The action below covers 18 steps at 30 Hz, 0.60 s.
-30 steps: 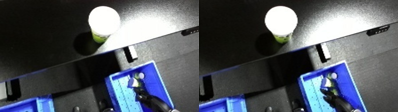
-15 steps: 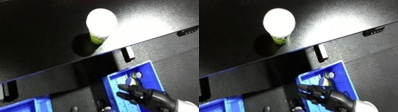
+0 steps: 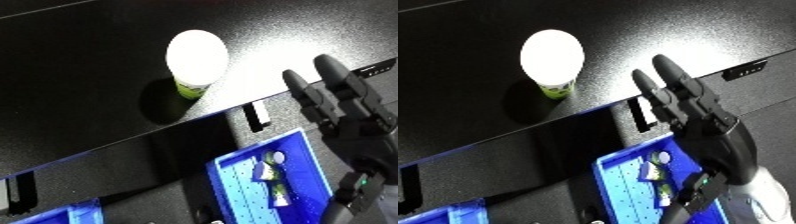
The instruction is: Pick up the object and place it into the box
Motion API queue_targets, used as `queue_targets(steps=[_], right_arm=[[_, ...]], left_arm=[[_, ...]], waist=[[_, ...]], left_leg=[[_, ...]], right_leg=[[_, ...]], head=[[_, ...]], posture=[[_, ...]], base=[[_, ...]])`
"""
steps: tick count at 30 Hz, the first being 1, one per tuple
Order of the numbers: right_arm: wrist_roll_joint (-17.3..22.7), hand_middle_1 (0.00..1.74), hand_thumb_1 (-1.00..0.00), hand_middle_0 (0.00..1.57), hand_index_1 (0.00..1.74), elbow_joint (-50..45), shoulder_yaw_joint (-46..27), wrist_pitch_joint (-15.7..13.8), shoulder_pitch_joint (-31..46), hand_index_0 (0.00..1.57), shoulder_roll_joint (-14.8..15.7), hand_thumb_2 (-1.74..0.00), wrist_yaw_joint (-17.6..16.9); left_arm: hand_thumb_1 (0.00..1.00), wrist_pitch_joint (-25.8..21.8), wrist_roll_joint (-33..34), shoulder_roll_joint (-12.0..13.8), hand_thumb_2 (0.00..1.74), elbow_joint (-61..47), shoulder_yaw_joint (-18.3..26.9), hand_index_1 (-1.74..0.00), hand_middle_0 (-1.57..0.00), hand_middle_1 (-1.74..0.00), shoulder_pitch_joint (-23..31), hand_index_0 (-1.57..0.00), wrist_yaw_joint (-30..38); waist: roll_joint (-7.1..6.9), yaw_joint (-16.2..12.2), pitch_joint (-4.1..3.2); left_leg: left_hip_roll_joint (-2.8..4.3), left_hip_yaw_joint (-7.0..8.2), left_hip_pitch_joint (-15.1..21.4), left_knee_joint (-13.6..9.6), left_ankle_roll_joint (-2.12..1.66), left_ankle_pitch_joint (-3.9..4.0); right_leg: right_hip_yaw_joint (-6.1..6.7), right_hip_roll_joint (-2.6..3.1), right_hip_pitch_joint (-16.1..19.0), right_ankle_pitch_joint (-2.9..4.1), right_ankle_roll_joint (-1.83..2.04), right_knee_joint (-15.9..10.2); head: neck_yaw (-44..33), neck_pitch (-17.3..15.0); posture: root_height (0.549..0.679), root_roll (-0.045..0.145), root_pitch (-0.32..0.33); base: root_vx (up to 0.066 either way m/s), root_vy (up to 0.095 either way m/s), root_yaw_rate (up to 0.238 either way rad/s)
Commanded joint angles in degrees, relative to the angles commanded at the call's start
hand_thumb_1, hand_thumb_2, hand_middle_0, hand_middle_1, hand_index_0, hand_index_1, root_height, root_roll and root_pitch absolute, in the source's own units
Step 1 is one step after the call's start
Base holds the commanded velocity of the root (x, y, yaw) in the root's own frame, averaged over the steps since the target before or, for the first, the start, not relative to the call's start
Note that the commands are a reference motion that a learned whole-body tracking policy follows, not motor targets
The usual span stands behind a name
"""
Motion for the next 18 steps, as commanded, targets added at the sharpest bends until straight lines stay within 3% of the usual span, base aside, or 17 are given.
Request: queue_targets(steps=[3, 10, 18], right_arm=[[-1.9, 0.00, 0.00, 0.00, 0.00, 2.7, 0.5, 0.4, -2.1, 0.00, -0.3, 0.00, -5.8], [-8.3, 0.00, 0.00, 0.00, 0.00, 4.8, 5.9, 3.9, -10.9, 0.00, -3.4, 0.00, -17.3], [-12.2, 0.00, 0.00, 0.00, 0.00, 11.7, 12.1, 9.5, -20.4, 0.00, -6.8, 0.00, -20.6]], left_arm=[[0.00, 0.1, -0.3, -0.5, 0.00, -1.0, -0.7, 0.00, 0.00, 0.00, 0.3, 0.00, 0.6], [0.00, 1.3, -0.1, -0.5, 0.00, -3.3, -2.8, 0.00, 0.00, 0.00, -0.4, 0.00, 2.2], [0.00, 2.2, 0.5, -0.2, 0.00, -4.3, -5.3, 0.00, 0.00, 0.00, -1.1, 0.00, 2.3]], waist=[[0.32, 0.4, 0.28], [0.89, 2.3, 1.23], [1.78, 5.1, 1.35]], left_leg=[[-0.27, -0.32, 0.0, -0.4, 0.10, 0.44], [-1.04, -1.49, -0.8, -1.3, -0.29, 1.84], [-2.02, -2.90, -2.1, -0.2, -0.32, 2.19]], right_leg=[[0.20, 0.08, 0.0, 0.11, -0.21, 0.0], [-0.24, 0.17, -0.6, 0.52, -0.74, -0.3], [-0.98, -0.30, -1.4, -0.13, -1.78, 1.3]], head=[[1.2, 2.1], [4.7, 5.8], [7.2, 6.7]], posture=[[0.639, 0.038, -0.038], [0.640, 0.043, -0.033], [0.637, 0.053, -0.038]], base=[[0.040, 0.009, 0.034], [0.007, -0.021, 0.097], [0.015, -0.011, 0.091]])
